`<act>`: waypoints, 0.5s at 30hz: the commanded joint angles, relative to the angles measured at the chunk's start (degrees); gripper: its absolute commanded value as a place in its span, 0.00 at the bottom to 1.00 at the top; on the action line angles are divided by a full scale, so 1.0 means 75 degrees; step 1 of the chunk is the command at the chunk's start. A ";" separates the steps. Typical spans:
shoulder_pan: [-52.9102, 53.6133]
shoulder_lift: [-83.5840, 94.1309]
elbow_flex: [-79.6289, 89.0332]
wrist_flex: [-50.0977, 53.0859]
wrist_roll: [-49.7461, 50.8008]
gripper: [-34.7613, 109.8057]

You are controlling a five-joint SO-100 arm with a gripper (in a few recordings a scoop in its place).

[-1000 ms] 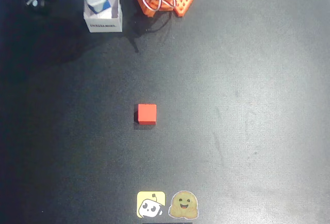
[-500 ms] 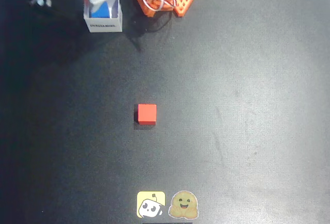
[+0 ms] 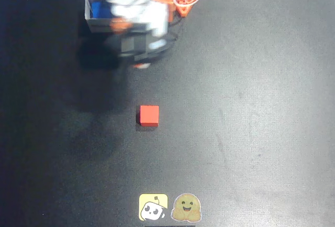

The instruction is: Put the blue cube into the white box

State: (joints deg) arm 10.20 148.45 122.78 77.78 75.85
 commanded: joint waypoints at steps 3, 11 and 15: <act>-0.0750 0.1957 0.1254 -0.0059 -0.0023 0.24; -0.1277 0.3703 0.2836 -0.0281 -0.0234 0.24; -0.1359 0.4629 0.3539 -0.0328 -0.0281 0.24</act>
State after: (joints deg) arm 0.18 179.74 147.30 76.38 74.09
